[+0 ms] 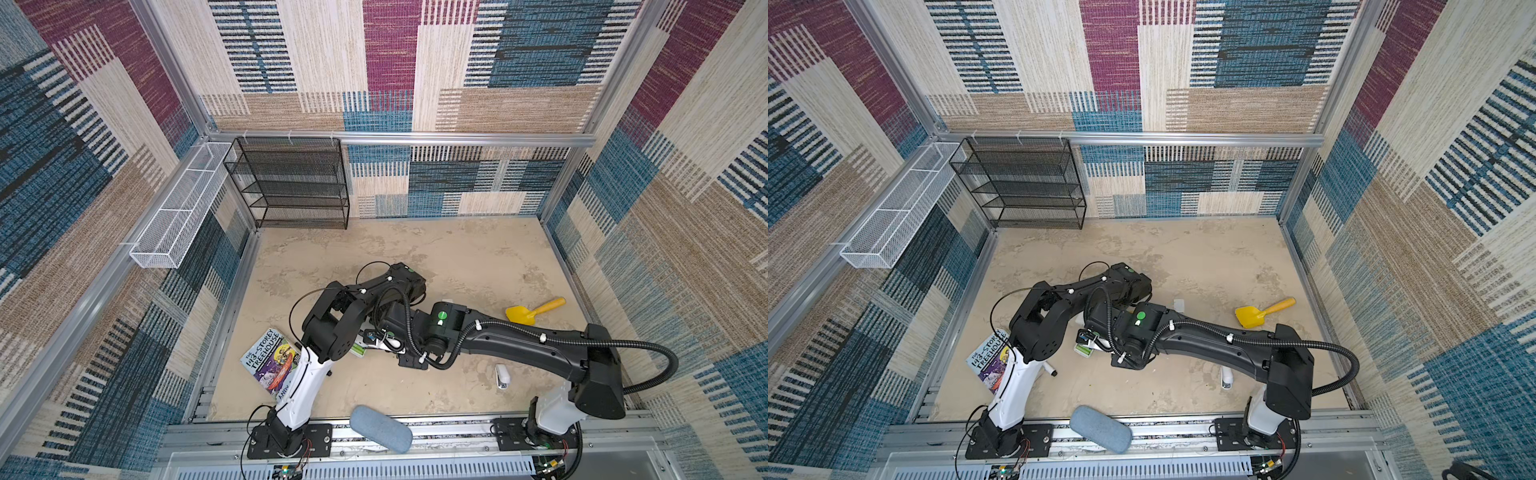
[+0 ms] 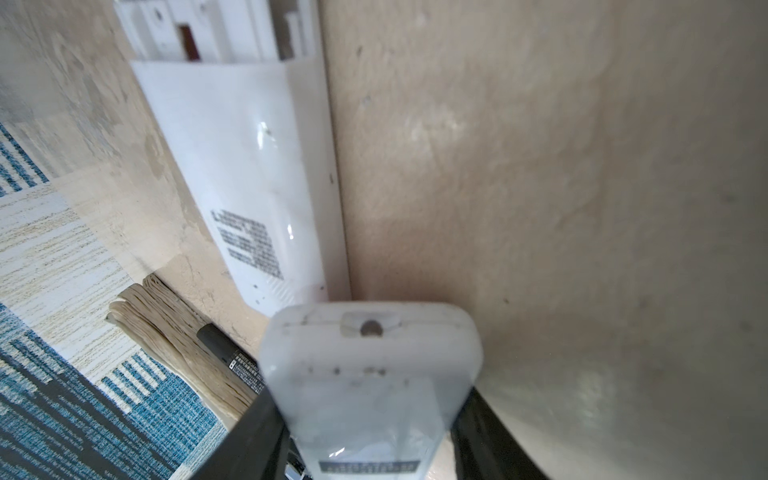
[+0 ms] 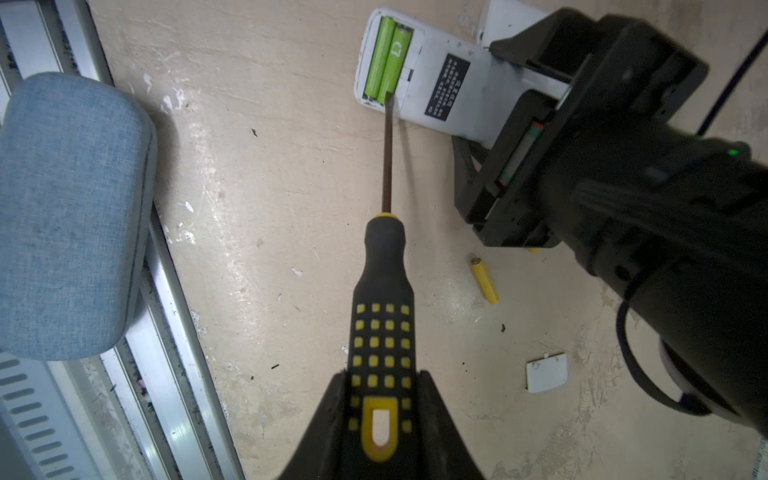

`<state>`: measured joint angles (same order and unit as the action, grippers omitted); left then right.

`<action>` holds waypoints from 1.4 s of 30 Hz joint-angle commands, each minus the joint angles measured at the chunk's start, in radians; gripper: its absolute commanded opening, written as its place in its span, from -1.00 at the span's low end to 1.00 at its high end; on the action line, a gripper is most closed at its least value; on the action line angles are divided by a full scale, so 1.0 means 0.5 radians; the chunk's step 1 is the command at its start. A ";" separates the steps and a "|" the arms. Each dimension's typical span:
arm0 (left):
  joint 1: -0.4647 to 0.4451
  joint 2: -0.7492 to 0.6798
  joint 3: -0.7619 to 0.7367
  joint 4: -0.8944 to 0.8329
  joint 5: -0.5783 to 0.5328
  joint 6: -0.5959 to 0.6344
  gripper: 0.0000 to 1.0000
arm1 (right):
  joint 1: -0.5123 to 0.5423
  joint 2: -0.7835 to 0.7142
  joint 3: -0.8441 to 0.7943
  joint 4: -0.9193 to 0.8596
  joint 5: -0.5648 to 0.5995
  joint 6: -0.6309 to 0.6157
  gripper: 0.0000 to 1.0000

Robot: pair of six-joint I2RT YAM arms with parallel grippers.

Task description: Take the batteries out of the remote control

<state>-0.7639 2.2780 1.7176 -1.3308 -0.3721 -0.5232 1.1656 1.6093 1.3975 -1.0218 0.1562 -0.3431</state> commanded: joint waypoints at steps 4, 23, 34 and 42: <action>0.003 0.139 -0.045 0.581 0.441 -0.043 -0.37 | 0.002 -0.037 -0.028 0.081 -0.030 0.047 -1.00; 0.003 0.032 -0.041 0.965 0.976 -0.110 -0.16 | 0.001 -0.147 -0.104 -0.058 0.095 0.078 -1.00; 0.015 0.126 -0.057 0.955 0.851 -0.081 0.11 | 0.000 -0.143 -0.030 -0.215 0.084 0.106 -1.00; 0.062 0.138 -0.048 0.831 0.624 0.008 0.11 | 0.001 -0.170 -0.054 -0.315 0.151 0.126 -1.00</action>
<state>-0.7399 2.2711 1.7248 -1.2377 0.1513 -0.5179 1.1656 1.5368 1.3746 -1.1568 0.1974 -0.2924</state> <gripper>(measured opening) 0.587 0.267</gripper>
